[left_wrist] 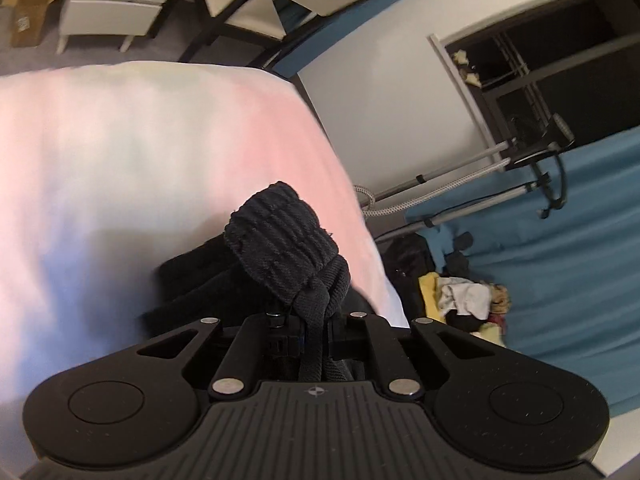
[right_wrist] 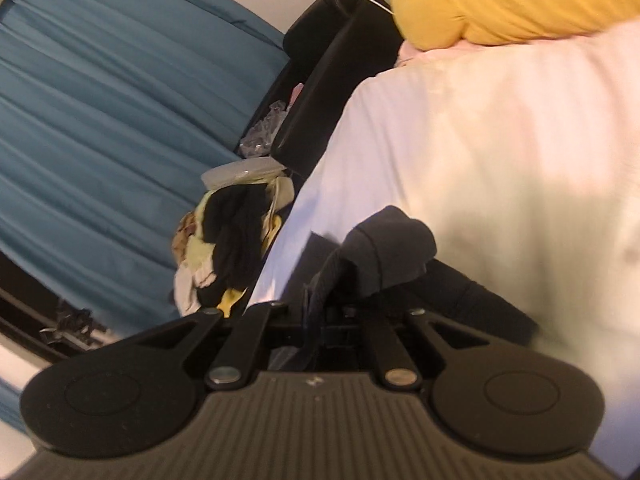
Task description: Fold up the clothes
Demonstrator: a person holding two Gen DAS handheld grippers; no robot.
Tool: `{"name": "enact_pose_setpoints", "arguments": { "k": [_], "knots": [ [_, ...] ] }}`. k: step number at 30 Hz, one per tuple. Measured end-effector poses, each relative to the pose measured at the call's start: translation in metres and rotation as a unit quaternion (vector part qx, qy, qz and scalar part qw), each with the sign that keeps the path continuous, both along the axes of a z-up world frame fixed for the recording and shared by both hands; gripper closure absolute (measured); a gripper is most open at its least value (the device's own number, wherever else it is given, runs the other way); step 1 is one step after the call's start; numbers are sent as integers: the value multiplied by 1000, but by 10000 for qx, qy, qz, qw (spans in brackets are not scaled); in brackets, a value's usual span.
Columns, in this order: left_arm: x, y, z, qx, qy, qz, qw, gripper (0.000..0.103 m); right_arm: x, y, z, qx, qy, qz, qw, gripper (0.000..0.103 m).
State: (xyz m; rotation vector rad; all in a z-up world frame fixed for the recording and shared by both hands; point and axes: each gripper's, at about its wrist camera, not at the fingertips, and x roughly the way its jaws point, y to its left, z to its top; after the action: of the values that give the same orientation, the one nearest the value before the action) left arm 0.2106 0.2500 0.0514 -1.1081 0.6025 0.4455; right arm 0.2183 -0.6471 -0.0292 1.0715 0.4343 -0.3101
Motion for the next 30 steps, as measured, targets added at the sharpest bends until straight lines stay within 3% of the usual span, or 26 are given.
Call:
{"name": "enact_pose_setpoints", "arguments": {
  "k": [7,11,14,15,17,18,19,21,22,28,30],
  "knots": [
    [131,-4,-46,391,782,-156,9961,91,133,-11,-33,-253,665,46,9975,97],
    [175,-11,-57,792,1120,-405,9897,90,170,-11,-50,-464,833,231,9952,97],
    [188,-18,-60,1042,1284,-542,9847,84,184,-12,-62,-518,988,318,9932,96],
    [190,-20,-60,1106,1293,-569,9838,78,185,-12,-66,-517,1012,342,9929,96],
    [190,-27,-57,1252,1111,-719,9833,57,182,-10,-67,-562,917,446,9932,90],
    [183,-34,-53,1367,977,-793,9826,38,178,-8,-65,-601,817,520,9935,79],
    [175,-43,-48,1491,849,-858,9814,28,174,-6,-63,-641,717,593,9936,70],
    [158,-61,-39,1738,592,-989,9780,26,159,6,-56,-803,485,657,9934,28],
    [150,-70,-34,1861,463,-1054,9758,26,149,14,-51,-914,358,659,9930,22],
    [72,-128,-20,2434,-397,-1499,9574,14,80,67,-29,-1346,-382,755,9873,22],
    [46,-151,-27,2358,-563,-1625,9565,14,55,82,-27,-1395,-593,768,9855,22]
  ]
}}
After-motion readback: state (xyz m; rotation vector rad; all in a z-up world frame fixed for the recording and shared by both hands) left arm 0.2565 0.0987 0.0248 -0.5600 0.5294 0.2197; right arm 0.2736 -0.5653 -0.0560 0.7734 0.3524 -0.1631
